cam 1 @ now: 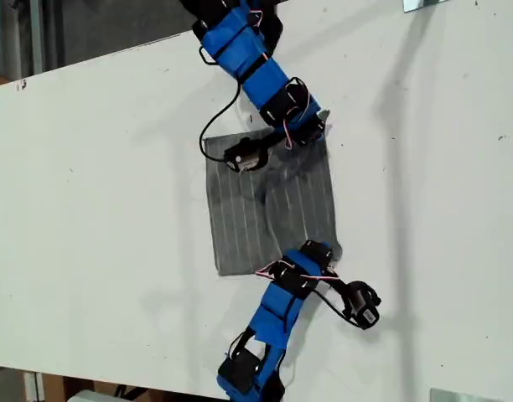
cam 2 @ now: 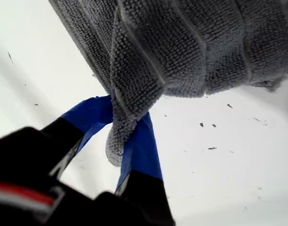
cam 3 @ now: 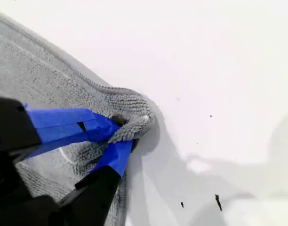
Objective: Grasp corners of a square towel and fold twice.
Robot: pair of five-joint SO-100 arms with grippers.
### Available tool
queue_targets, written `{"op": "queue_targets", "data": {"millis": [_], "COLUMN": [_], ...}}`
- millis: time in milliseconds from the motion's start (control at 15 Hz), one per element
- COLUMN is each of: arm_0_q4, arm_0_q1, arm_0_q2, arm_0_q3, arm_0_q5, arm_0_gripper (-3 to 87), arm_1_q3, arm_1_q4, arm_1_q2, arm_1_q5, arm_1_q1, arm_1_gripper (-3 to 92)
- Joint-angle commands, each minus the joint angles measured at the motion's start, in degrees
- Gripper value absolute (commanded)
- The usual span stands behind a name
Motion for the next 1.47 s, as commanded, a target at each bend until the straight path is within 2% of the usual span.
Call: {"op": "queue_targets", "data": {"millis": [0,267,400,600,1000,1200,1267,1400], "arm_0_q4": [0.1,2.0,5.3,9.2,1.2,-2.9,-3.9,-4.4], "arm_0_q1": [3.3,3.0,-0.8,-8.9,-25.8,-34.4,-36.6,-34.5], "arm_0_q2": [11.1,24.2,31.6,44.5,61.6,67.7,67.8,68.3], "arm_0_q3": [-2.3,-0.5,3.6,16.6,48.9,61.2,63.8,64.4], "arm_0_q5": [3.6,10.7,12.7,11.6,12.3,13.4,13.5,11.8], "arm_0_gripper": [-0.4,-0.4,-0.4,-0.4,-0.4,-0.4,-0.4,-0.4], "arm_1_q3": [-20.9,-22.3,-18.6,-16.9,-15.6,-20.7,-23.1,-24.1], "arm_1_q4": [9.1,12.7,12.3,11.4,4.0,1.6,2.0,2.9], "arm_1_q2": [-5.8,-0.2,6.1,11.4,4.2,-7.2,-12.4,-15.6], "arm_1_q5": [-1.9,-5.3,-10.2,-18.9,-34.3,-39.6,-40.1,-39.9], "arm_1_q1": [-1.1,3.6,10.4,21.3,44.9,56.5,58.4,56.8], "arm_1_gripper": [-0.1,-0.1,-0.1,-0.1,-0.1,-0.1,-0.1,-0.1]}}
